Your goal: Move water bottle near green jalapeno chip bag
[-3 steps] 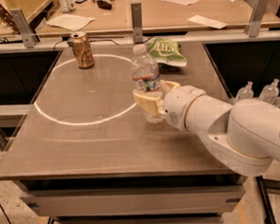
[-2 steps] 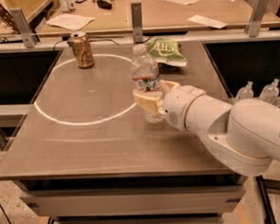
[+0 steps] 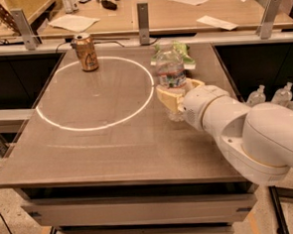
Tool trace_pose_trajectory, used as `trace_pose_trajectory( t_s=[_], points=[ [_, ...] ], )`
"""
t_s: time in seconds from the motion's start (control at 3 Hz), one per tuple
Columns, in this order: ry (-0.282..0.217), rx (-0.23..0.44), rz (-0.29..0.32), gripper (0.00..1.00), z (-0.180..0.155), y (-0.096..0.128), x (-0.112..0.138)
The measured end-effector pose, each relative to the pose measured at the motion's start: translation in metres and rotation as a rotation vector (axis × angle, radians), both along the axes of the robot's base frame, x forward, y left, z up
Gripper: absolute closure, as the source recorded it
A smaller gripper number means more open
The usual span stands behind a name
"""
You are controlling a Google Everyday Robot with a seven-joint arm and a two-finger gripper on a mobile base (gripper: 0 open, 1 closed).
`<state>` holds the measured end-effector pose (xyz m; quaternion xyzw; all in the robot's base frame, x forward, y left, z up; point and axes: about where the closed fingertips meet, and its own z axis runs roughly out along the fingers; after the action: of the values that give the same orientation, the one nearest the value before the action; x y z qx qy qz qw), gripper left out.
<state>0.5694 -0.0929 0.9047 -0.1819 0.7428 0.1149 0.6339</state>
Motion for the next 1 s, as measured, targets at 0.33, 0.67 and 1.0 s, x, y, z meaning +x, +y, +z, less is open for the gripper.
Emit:
trace_pose_trajectory(
  t_s=[0.33, 0.67, 1.0],
  points=[
    [-0.01, -0.03, -0.101, 1.0, 0.001, -0.035, 0.014],
    [-0.026, -0.048, -0.189, 1.0, 0.006, -0.066, 0.034],
    [-0.06, -0.04, -0.25, 1.0, 0.014, -0.085, 0.06]
  ],
)
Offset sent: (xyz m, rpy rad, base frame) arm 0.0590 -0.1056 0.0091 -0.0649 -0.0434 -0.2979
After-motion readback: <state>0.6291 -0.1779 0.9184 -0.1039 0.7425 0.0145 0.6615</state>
